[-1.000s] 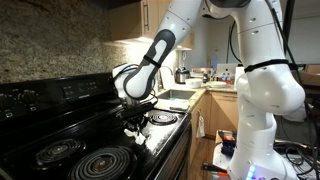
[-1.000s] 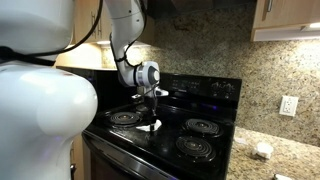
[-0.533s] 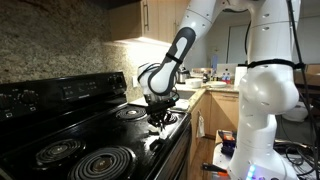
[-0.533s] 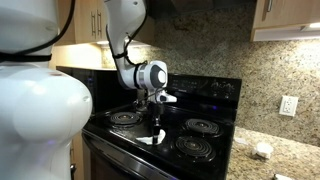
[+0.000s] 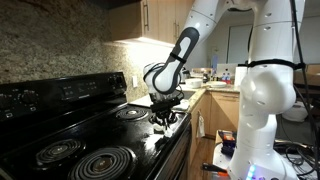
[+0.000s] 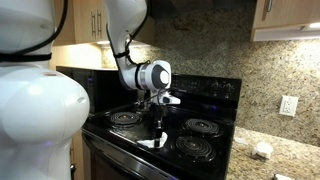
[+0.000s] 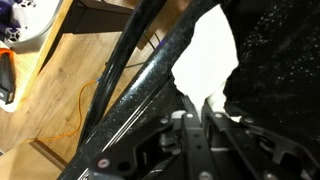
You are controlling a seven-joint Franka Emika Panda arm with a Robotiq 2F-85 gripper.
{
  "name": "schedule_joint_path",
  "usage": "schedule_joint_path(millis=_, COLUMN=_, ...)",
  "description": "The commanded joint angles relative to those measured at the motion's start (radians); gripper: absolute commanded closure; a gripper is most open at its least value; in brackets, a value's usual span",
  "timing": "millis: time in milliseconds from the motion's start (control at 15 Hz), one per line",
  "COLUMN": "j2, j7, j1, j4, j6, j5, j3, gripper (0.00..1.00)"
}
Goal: Wipe the stove with the napkin
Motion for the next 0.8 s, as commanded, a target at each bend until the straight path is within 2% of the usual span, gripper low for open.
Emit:
schedule_joint_path(millis=0, j2=0.011, j7=-0.058, j1=-0.07, j4=-0.014, j6=0.023, j5=-0.016, j3=-0.008, gripper=0.92)
schedule_joint_path(millis=133, j2=0.015, j7=-0.101, j1=-0.109, j4=-0.011, j6=0.021, j5=-0.038, j3=-0.03, gripper=0.92)
schedule_joint_path(millis=533, j2=0.109, j7=-0.425, j1=-0.226, j4=0.054, j6=-0.003, j5=-0.006, j3=-0.129, gripper=0.92)
schedule_joint_path(millis=733, j2=0.182, j7=-0.494, j1=-0.263, j4=0.12, j6=-0.02, j5=-0.009, j3=-0.17, gripper=0.92)
